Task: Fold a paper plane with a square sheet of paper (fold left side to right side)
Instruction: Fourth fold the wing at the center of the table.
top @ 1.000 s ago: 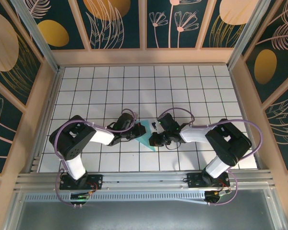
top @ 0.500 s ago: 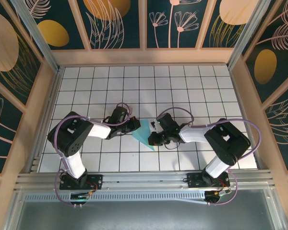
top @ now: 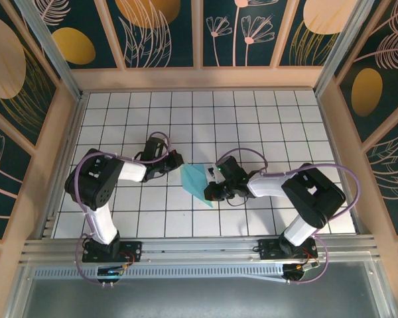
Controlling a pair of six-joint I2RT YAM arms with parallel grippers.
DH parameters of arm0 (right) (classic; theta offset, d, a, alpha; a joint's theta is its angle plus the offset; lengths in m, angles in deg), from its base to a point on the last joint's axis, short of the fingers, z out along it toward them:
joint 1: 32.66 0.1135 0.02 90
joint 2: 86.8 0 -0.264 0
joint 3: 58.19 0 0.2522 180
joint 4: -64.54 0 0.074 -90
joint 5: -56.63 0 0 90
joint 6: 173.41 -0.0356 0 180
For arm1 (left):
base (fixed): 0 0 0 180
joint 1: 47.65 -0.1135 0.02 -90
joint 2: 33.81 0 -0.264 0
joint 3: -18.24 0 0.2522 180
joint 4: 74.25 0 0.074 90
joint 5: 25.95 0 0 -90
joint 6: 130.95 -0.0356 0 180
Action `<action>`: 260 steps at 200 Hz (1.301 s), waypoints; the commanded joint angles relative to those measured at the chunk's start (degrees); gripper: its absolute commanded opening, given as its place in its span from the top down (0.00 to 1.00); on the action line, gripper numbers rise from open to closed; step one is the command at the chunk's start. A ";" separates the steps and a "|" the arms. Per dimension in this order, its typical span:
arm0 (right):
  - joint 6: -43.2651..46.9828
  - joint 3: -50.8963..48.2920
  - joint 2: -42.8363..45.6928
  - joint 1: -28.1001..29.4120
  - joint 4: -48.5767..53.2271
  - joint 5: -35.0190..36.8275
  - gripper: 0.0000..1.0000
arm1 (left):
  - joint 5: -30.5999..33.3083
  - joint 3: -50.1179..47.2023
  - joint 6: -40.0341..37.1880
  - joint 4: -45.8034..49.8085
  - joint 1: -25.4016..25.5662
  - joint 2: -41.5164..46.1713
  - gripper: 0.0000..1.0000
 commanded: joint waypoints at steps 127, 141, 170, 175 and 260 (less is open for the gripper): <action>-0.21 -3.80 -3.31 0.48 11.44 8.84 1.00 | -7.05 -11.48 2.52 -10.20 10.10 12.79 1.00; -0.20 -3.73 -3.33 0.48 11.68 8.89 1.00 | -7.69 -10.54 2.82 -11.12 11.03 10.84 1.00; -0.15 -3.65 -3.43 0.50 11.95 9.01 1.00 | -8.08 -9.00 3.74 -12.90 12.94 7.46 1.00; -0.11 -3.65 -3.50 0.51 12.06 9.01 1.00 | -8.04 -8.77 3.91 -13.10 13.21 7.51 1.00; 0.42 -1.24 -2.57 0.45 12.76 7.89 1.00 | -4.39 -8.35 3.32 -8.55 14.67 2.54 1.00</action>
